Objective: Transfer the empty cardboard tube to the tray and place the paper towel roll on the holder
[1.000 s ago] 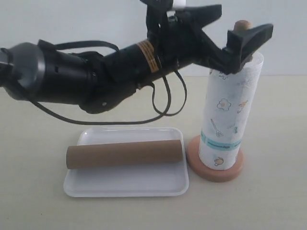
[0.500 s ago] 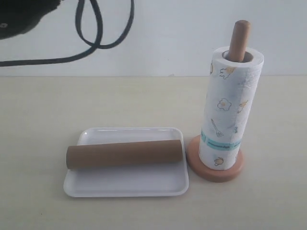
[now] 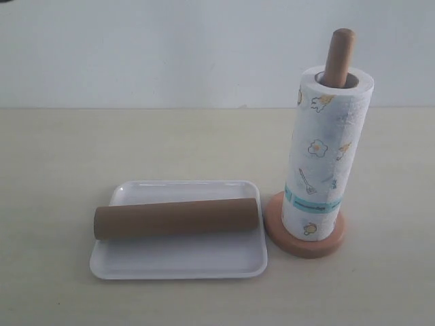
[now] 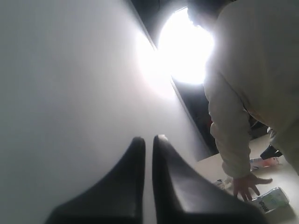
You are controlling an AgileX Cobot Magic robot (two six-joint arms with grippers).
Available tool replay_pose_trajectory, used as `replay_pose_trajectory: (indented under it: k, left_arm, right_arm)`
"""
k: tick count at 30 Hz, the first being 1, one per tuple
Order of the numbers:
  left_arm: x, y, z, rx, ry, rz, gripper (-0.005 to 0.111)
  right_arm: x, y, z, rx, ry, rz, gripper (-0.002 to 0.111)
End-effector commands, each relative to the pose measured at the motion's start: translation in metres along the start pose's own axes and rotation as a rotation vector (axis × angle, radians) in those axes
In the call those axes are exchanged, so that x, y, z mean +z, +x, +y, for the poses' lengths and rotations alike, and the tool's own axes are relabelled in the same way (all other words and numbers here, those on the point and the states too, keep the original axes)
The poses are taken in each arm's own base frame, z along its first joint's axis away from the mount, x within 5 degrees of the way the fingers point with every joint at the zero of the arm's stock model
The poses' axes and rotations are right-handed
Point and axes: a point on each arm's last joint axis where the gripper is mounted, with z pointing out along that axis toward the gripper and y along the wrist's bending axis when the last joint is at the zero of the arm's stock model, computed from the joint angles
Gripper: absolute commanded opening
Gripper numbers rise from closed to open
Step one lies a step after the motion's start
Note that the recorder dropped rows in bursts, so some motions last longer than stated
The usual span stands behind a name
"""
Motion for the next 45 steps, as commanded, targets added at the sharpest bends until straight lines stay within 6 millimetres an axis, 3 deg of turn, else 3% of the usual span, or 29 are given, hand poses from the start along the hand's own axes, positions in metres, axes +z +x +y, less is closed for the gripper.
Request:
replay_pose_trajectory:
  k: [1, 6, 9, 11, 14, 16, 21, 27, 32, 37, 41, 45]
  left_arm:
    - [-0.001, 0.0, -0.001, -0.008, 0.0, 0.009, 0.005]
    - [-0.003, 0.0, 0.002, -0.003, -0.03, 0.042, 0.005]
    - [-0.025, 0.003, 0.014, -0.058, -0.259, 0.295, 0.005]
    - [-0.053, 0.009, 0.015, -0.119, -0.424, 0.467, 0.005]
    - [-0.109, 0.014, -0.005, -0.084, -0.519, 0.609, 0.005]
    - [-0.144, 0.015, -0.019, -0.08, -0.554, 0.607, 0.005]
    - [-0.206, 0.015, -0.05, -0.068, -0.671, 0.555, 0.005]
    - [-0.258, 0.012, -0.087, -0.113, -0.904, 0.407, 0.005]
    - [-0.273, 0.007, -0.108, -0.074, -0.956, 0.317, 0.005]
    - [-0.277, 0.0, -0.113, -0.111, -0.982, 0.239, 0.005]
    - [-0.287, 0.011, -0.111, -0.081, -1.061, 0.37, 0.005]
    - [-0.293, 0.028, -0.115, 0.011, -1.026, 0.555, 0.005]
  right_arm:
    - [0.0, -0.001, 0.0, -0.001, 0.004, -0.013, 0.0]
    - [0.0, -0.001, 0.0, -0.001, 0.004, -0.013, 0.0]
    - [0.0, -0.001, 0.0, -0.001, 0.004, -0.013, 0.0]
    - [0.0, -0.001, 0.0, -0.001, 0.004, -0.013, 0.0]
    - [0.0, -0.001, 0.0, -0.001, 0.004, -0.013, 0.0]
    - [0.0, -0.001, 0.0, -0.001, 0.004, -0.013, 0.0]
    - [0.0, -0.001, 0.0, -0.001, 0.004, -0.013, 0.0]
    - [0.0, -0.001, 0.0, -0.001, 0.004, -0.013, 0.0]
    - [0.0, -0.001, 0.0, -0.001, 0.004, -0.013, 0.0]
    - [0.0, -0.001, 0.0, -0.001, 0.004, -0.013, 0.0]
    - [0.0, -0.001, 0.0, -0.001, 0.004, -0.013, 0.0]
    - [0.0, -0.001, 0.0, -0.001, 0.004, -0.013, 0.0]
